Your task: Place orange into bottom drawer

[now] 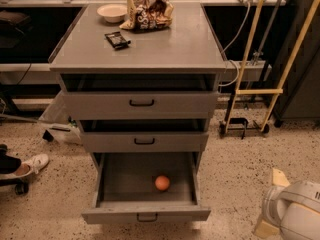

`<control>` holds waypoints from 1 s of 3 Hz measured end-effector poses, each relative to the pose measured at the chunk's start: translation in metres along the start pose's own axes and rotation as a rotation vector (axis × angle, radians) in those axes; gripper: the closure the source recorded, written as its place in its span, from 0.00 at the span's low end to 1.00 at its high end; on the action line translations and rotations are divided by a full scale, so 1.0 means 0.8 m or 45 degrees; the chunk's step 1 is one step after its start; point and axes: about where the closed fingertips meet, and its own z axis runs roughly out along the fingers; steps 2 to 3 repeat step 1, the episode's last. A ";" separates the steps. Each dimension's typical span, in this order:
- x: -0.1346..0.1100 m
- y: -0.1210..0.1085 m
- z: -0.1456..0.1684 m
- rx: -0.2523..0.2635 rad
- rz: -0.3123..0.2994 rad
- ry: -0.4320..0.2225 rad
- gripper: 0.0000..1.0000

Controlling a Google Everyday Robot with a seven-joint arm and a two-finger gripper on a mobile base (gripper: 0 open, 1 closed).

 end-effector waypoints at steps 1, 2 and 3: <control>0.000 0.000 0.000 0.000 0.000 0.000 0.00; 0.000 0.000 0.000 0.000 0.000 0.000 0.00; 0.000 0.000 0.000 0.000 0.000 0.000 0.00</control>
Offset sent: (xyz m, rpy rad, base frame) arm 0.0000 0.0000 0.0000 0.0000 0.0000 0.0000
